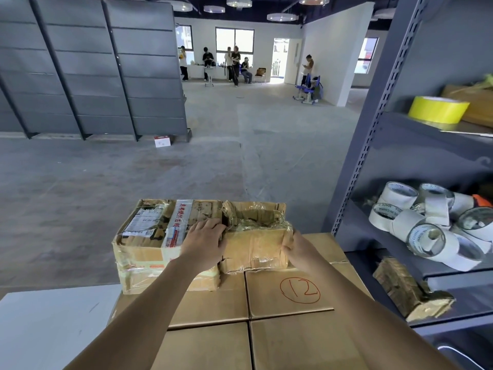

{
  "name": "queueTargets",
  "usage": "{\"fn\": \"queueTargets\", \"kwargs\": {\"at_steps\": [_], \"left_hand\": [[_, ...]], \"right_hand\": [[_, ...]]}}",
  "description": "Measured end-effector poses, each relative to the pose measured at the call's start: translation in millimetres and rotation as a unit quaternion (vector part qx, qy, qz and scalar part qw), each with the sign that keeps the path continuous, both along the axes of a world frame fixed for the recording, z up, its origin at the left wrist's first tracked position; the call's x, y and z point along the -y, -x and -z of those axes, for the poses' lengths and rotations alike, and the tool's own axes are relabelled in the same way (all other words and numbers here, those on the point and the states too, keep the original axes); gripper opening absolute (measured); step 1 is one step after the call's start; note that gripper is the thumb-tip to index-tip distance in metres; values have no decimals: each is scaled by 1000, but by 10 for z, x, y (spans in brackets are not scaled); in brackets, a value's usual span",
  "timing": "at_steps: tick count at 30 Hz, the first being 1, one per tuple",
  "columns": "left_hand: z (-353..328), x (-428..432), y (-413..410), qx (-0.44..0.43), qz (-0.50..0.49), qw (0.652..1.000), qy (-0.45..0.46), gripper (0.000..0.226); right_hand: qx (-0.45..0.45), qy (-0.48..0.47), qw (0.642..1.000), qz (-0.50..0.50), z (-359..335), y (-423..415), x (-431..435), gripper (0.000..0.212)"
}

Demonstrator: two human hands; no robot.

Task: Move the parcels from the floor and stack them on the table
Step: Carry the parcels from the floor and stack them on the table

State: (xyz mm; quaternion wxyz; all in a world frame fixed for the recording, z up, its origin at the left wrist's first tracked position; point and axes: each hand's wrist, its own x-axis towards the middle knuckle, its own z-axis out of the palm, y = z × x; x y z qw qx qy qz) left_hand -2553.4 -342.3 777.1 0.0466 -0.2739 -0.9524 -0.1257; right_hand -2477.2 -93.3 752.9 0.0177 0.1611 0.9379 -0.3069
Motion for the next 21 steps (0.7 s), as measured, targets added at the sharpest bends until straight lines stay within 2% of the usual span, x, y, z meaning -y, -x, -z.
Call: {"fn": "queueTargets", "kwargs": {"at_steps": [4, 8, 12, 16, 21], "left_hand": [[2, -44, -11, -19, -12, 999, 23, 41], [-30, -99, -6, -45, -25, 997, 53, 39], [0, -157, -20, -61, -48, 994, 81, 45], [-9, -228, -11, -66, -80, 988, 111, 53], [-1, -339, -25, -64, -133, 980, 135, 59]], "right_hand": [[-2, 31, 999, -21, 49, -85, -11, 27], [0, 40, 999, -4, 49, -131, -80, 29], [20, 44, 999, 13, 130, -60, -241, 46], [15, 33, 999, -17, 246, 163, -437, 39], [41, 63, 995, -70, 443, 530, -650, 47]]}}
